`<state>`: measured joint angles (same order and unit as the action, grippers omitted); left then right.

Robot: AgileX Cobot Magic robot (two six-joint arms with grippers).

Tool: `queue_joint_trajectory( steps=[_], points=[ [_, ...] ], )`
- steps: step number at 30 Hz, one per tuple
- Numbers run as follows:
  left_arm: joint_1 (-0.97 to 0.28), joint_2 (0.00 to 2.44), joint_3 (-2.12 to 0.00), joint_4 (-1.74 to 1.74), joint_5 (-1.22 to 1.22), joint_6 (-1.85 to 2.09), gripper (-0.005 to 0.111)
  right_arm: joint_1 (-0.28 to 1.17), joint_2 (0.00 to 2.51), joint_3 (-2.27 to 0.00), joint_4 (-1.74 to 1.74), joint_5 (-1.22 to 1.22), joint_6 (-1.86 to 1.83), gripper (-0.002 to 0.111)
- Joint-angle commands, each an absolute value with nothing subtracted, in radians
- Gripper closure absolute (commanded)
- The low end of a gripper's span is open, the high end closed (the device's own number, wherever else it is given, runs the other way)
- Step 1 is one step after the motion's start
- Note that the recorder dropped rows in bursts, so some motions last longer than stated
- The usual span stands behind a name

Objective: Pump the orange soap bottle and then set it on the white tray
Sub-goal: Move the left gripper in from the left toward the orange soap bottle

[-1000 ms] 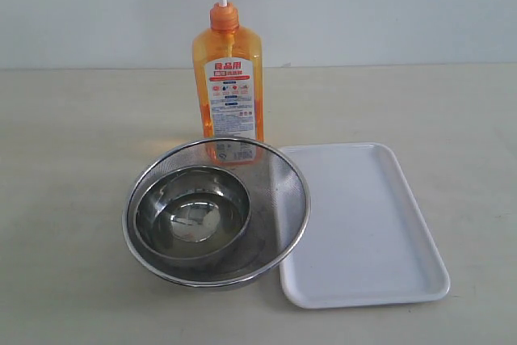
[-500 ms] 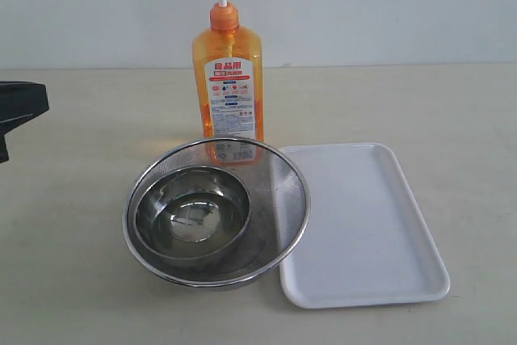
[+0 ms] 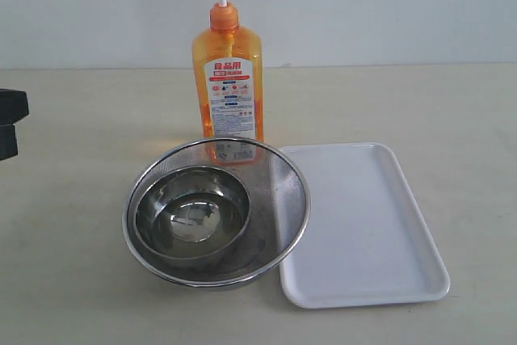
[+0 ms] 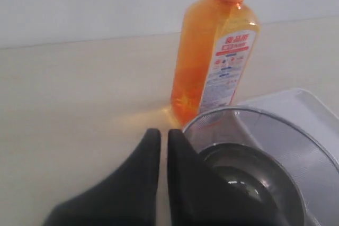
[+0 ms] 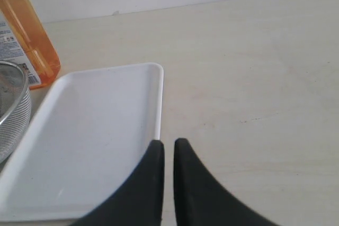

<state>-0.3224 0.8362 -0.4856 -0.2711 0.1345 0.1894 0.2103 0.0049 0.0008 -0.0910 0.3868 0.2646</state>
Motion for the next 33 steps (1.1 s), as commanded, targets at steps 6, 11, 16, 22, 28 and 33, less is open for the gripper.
queue_joint_trajectory(
  steps=[6,11,16,22,28,33],
  points=[
    [-0.441,0.931,-0.490,0.223,-0.182,-0.250,0.102,0.209,0.000,0.000,-0.091,0.380,0.261,0.106],
    [-0.441,1.054,-0.490,0.229,-0.261,-0.137,0.102,0.209,0.000,0.000,-0.091,0.380,0.261,0.106],
    [-0.441,1.121,-0.490,0.229,-0.405,-0.070,0.102,0.209,0.000,0.000,-0.091,0.379,0.260,0.106],
    [-0.388,1.178,-0.490,0.226,-0.528,-0.077,0.102,0.209,0.000,0.000,-0.091,0.379,0.260,0.106],
    [-0.290,1.254,-0.490,0.348,-0.615,-0.166,0.102,0.209,0.000,0.000,-0.091,0.379,0.260,0.106],
    [-0.173,1.341,-0.490,0.551,-0.799,-0.357,0.102,0.209,0.000,0.000,-0.091,0.379,0.260,0.106]
  ],
)
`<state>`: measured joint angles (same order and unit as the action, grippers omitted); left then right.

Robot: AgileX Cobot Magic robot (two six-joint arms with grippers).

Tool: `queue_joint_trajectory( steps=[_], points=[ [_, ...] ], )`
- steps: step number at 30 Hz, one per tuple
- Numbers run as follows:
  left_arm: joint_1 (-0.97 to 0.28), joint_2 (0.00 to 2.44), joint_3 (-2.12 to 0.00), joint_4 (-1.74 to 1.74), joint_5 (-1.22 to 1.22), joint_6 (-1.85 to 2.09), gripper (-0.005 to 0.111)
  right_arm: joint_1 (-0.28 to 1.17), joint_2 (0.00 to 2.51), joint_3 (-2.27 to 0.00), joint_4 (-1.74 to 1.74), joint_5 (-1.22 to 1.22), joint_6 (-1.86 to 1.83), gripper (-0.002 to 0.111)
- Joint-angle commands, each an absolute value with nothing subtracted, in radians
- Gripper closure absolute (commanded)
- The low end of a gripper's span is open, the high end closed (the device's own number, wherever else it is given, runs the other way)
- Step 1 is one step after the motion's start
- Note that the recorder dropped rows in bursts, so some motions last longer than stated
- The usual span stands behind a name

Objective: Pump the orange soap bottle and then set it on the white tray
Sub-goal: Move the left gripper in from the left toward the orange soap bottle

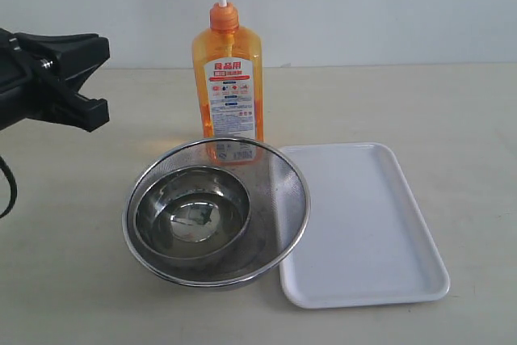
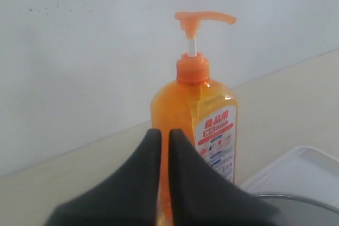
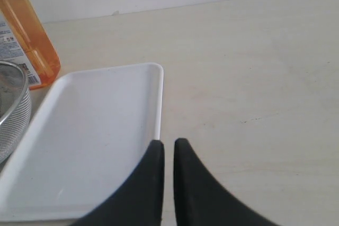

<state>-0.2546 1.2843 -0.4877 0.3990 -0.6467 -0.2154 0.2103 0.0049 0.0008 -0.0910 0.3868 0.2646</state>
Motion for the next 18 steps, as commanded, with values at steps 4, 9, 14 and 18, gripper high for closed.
queue_joint_trajectory(
  steps=[4,9,14,18],
  points=[
    [-0.044,1.413,-0.519,0.794,-0.951,-0.500,0.102,0.209,0.000,0.000,-0.091,0.379,0.260,0.106],
    [0.071,1.516,-0.611,1.079,-1.110,-0.647,0.102,0.209,0.000,0.000,-0.091,0.379,0.264,0.106],
    [0.126,1.608,-0.742,1.286,-1.218,-0.720,0.102,0.209,0.000,0.000,-0.091,0.379,0.259,0.106],
    [0.142,1.698,-0.854,1.356,-1.221,-0.749,0.102,0.209,0.000,0.000,-0.091,0.379,0.259,0.106]
  ],
)
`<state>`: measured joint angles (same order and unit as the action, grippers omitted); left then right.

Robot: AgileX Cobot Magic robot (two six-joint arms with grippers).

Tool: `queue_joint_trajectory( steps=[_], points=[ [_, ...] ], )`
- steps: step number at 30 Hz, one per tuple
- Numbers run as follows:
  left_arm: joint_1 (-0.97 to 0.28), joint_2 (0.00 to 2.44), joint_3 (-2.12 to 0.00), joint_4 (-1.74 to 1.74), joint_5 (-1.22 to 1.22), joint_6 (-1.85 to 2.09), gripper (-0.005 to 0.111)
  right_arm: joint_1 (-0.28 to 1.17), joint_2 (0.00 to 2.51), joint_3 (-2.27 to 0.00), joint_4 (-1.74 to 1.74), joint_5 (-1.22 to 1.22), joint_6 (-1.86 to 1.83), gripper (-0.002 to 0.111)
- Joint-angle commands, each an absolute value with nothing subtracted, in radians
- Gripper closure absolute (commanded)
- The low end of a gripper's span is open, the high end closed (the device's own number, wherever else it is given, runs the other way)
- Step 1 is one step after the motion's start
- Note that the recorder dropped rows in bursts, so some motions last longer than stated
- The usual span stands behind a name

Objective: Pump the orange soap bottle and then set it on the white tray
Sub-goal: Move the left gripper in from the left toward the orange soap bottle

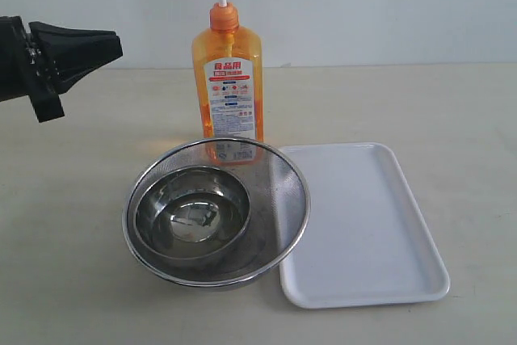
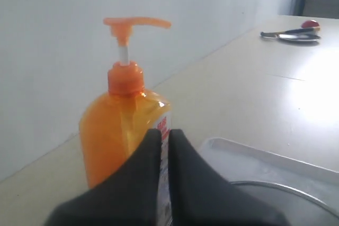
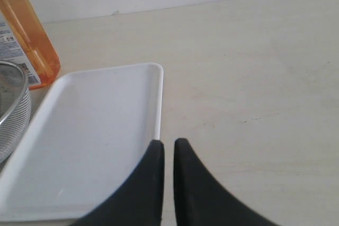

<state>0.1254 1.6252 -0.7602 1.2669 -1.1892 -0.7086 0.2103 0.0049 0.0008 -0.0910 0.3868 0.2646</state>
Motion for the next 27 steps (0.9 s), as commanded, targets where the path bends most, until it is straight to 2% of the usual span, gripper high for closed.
queue_joint_trajectory(
  steps=[1,13,27],
  points=[
    [0.142,1.722,-0.874,1.356,-1.221,-0.749,0.102,0.209,0.000,0.000,-0.091,0.379,0.259,0.106],
    [0.142,1.971,-1.139,1.386,-1.221,-0.652,0.102,0.209,0.000,0.000,-0.091,0.379,0.259,0.106],
    [0.140,2.152,-1.371,1.486,-1.221,-0.845,0.102,0.209,0.000,0.000,-0.091,0.382,0.259,0.106]
  ],
)
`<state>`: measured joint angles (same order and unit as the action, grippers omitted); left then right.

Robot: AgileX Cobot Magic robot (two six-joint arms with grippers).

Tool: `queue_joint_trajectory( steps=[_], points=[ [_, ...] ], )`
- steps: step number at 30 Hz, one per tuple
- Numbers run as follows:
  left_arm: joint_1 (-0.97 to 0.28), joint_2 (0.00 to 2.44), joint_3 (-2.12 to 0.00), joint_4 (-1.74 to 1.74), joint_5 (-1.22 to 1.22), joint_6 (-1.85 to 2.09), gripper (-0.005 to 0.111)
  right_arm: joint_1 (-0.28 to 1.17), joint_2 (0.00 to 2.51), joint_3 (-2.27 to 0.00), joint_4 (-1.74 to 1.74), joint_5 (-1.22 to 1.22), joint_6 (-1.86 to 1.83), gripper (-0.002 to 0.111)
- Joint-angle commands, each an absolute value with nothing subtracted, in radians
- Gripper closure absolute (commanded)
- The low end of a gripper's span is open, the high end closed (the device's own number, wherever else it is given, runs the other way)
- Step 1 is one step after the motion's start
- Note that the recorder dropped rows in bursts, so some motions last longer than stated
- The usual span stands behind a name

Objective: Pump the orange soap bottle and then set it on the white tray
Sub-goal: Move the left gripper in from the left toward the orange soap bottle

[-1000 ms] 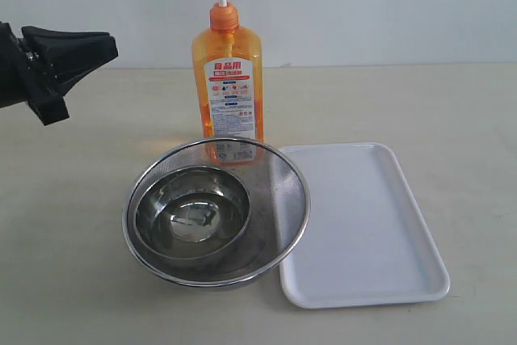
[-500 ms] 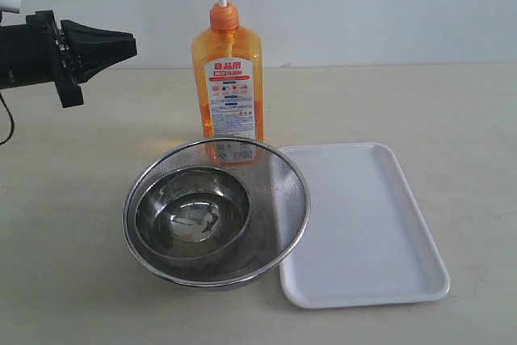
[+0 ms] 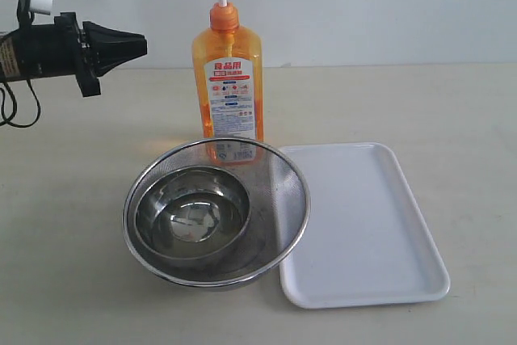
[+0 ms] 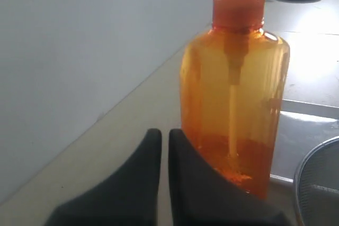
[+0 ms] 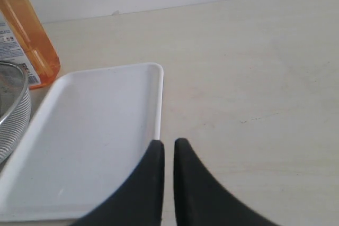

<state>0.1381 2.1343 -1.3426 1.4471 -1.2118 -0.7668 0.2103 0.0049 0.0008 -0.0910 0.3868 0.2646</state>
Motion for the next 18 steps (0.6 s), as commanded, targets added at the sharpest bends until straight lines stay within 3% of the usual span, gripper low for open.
queue_joint_trajectory(
  steps=[1,6,9,12,13,15,18],
  points=[
    [0.138,2.152,-1.371,1.493,-1.221,-0.850,0.102,0.209,0.000,0.000,-0.091,0.382,0.259,0.106],
    [0.075,2.152,-1.371,1.481,-1.221,-0.850,0.102,0.209,0.000,0.000,-0.091,0.382,0.259,0.106],
    [0.049,2.152,-1.371,1.481,-1.221,-0.801,0.093,0.209,0.000,0.000,-0.091,0.382,0.259,0.106],
    [0.058,2.150,-1.372,1.480,-1.221,-0.923,0.043,0.209,0.000,0.000,-0.091,0.382,0.259,0.106],
    [0.060,2.150,-1.372,1.485,-1.221,-0.926,0.022,0.209,0.000,0.000,-0.091,0.382,0.259,0.106],
    [0.058,2.150,-1.372,1.506,-1.221,-0.945,-0.003,0.209,0.000,0.000,-0.091,0.382,0.259,0.106],
    [0.058,2.150,-1.372,1.518,-1.221,-0.942,-0.003,0.209,0.000,0.000,-0.091,0.382,0.261,0.106]
  ],
)
